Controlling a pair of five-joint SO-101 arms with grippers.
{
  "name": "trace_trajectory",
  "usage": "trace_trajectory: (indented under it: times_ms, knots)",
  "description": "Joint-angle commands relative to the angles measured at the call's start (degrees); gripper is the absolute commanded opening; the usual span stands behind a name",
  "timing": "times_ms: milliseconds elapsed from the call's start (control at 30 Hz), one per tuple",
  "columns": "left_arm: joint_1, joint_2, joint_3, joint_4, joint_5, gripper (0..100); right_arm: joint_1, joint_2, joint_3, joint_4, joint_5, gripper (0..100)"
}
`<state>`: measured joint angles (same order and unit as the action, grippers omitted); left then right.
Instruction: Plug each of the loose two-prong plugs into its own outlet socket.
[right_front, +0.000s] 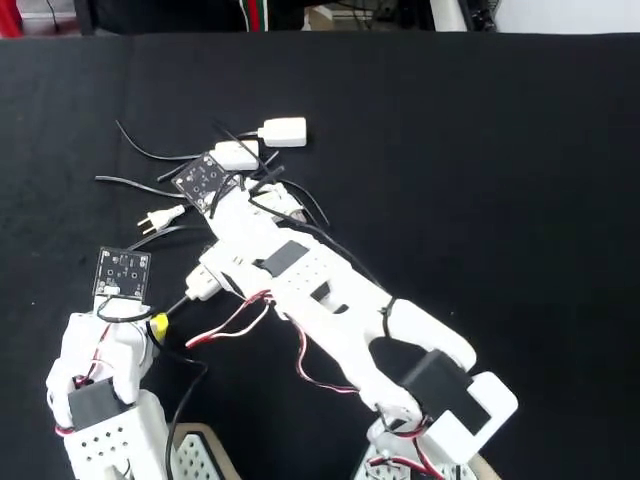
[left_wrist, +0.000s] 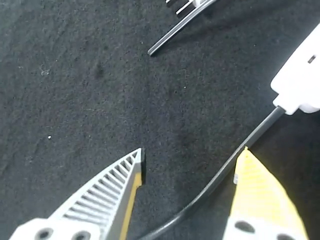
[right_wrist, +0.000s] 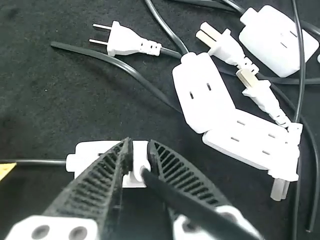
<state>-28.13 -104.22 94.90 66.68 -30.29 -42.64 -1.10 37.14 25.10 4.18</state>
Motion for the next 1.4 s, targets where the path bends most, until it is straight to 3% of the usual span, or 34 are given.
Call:
trace_trajectory:
  times_ms: [0,400,567,733,1000,1367]
  knots:
    - [-0.2,-0.4,-0.2,-0.2,-0.4,29,0.1,-0.1,-1.3,2.0,0.0,1.1]
    - [-0.2,-0.4,-0.1,-0.3,-0.5,29,-4.7,3.0,0.7,2.3,1.4,1.1]
    - [-0.2,-0.4,0.0,-0.3,-2.6,29,-2.7,2.9,0.7,6.2,4.7,1.1]
    - [-0.2,-0.4,0.0,-0.3,-2.7,29,3.2,2.9,0.5,14.4,11.0,1.1]
    - [-0.2,-0.4,0.0,-0.3,-2.7,29,15.9,1.5,0.4,17.8,16.4,1.1]
    - [-0.2,-0.4,0.0,-0.3,-2.7,29,33.4,-15.2,0.7,33.0,27.0,1.1]
